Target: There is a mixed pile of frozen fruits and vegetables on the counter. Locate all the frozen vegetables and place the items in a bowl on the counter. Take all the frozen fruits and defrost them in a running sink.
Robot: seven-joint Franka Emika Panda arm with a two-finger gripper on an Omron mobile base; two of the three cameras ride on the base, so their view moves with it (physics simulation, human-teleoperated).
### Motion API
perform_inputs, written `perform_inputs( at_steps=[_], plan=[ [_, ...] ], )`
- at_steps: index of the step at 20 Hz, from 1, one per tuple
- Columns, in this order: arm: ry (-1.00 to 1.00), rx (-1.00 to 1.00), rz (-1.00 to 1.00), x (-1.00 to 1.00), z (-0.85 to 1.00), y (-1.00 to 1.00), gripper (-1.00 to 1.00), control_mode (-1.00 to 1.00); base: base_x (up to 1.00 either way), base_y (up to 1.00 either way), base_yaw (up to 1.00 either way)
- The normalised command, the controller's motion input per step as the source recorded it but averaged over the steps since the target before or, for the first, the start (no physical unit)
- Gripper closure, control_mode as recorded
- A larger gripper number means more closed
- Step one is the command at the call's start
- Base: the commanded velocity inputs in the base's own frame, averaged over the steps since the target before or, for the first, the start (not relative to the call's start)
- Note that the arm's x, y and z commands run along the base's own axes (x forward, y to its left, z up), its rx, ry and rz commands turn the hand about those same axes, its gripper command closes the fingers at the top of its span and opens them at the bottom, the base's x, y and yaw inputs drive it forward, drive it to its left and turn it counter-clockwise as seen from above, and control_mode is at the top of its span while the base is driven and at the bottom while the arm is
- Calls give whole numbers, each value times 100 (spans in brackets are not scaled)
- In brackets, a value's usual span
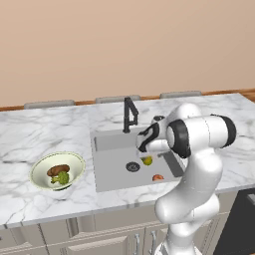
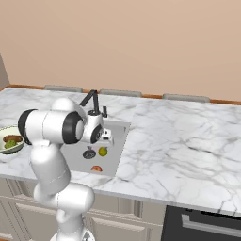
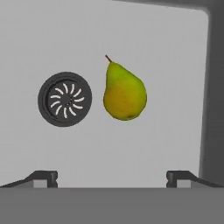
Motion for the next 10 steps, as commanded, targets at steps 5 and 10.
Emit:
perform_inputs(
  at_steps=[5, 10],
  plan=[
    [0, 0, 0, -39, 47, -12, -100, -100, 0, 0, 0],
    [0, 0, 0, -58, 52, -7, -100, -100, 0, 0, 0]
  ],
)
